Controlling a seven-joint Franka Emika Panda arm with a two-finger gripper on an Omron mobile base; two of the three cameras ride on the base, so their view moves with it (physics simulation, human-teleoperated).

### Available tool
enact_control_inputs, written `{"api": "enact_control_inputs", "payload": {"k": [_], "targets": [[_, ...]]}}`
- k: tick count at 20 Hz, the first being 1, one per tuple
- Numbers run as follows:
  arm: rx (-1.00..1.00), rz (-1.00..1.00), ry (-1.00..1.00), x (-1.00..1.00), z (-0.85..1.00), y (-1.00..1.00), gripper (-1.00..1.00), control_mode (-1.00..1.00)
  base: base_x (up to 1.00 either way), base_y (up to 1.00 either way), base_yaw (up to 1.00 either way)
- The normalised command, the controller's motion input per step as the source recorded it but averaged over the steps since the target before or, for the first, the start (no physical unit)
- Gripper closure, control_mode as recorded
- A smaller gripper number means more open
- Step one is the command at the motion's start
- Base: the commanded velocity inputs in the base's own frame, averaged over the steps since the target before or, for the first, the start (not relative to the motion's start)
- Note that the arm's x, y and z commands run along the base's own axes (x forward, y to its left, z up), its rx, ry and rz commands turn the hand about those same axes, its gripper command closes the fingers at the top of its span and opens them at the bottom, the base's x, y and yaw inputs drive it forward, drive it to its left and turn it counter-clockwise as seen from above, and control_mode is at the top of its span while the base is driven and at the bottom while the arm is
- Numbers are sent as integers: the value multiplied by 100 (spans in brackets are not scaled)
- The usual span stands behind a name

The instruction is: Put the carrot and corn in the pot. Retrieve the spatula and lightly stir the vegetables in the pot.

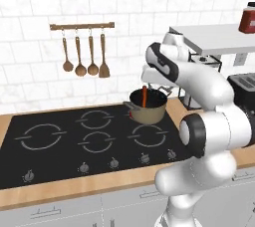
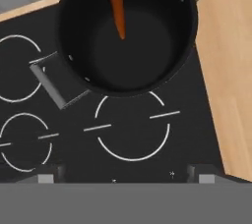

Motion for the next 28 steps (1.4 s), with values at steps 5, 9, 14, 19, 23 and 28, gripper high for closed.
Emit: {"api": "enact_control_inputs", "payload": {"k": [5,9,14,19,23,28], "targets": [[-9,0,24,-90,-12,10,-100,-100,0,0,0],[-16,2,7,-65,-45,0,-100,-100,0,0,0],[-11,0,6,-28,-38,2,-100,100,-9,0,0],[0,0,0,0,0,0,-100,100,-73,17,0],[0,0,0,0,0,0,-100,100,-82,77,0],[0,0,0,0,0,0,-100,100,-20,100,-1]]}}
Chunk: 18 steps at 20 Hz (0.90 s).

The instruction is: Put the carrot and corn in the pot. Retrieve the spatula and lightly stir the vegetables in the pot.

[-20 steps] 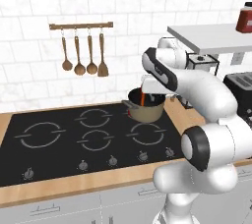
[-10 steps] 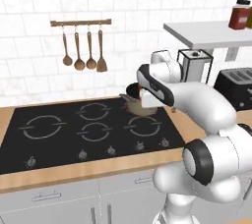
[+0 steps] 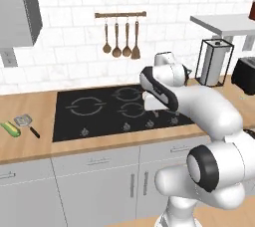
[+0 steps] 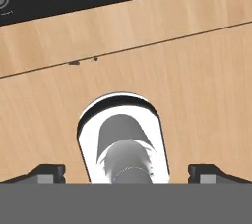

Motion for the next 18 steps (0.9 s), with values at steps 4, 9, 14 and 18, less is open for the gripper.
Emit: {"api": "enact_control_inputs", "payload": {"k": [4,9,14,18], "targets": [[0,0,0,0,0,0,-100,100,9,100,-4],[0,0,0,0,0,0,-100,100,30,100,-4],[0,0,0,0,0,0,-100,100,49,100,0],[0,0,0,0,0,0,-100,100,79,75,1]]}}
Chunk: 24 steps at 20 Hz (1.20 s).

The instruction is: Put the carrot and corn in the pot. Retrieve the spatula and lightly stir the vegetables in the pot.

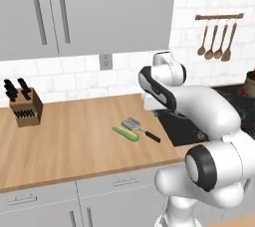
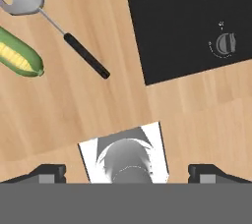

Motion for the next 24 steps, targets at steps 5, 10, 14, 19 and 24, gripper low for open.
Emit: {"api": "enact_control_inputs", "payload": {"k": [5,10,14,19,24], "targets": [[0,9,1,10,-10,14,-100,-100,51,23,6],[0,34,1,0,-71,74,-100,-100,0,0,0],[0,35,8,31,-85,83,-100,-100,0,0,0],[0,29,9,64,-84,65,-100,-100,0,0,0],[1,20,0,89,-56,31,-100,-100,0,0,0]]}}
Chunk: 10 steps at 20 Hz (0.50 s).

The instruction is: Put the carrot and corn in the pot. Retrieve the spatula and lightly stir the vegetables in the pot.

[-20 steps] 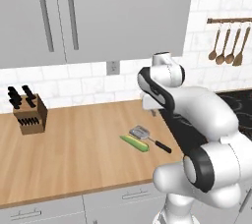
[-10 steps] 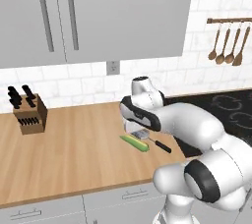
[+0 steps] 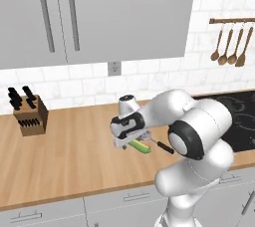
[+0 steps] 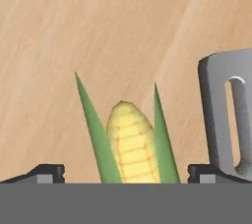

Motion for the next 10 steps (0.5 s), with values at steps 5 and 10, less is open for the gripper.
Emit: {"api": "enact_control_inputs", "payload": {"k": [5,10], "targets": [[0,12,-2,73,-27,19,-100,-100,0,0,0],[0,5,-1,39,-34,4,-100,-100,0,0,0]]}}
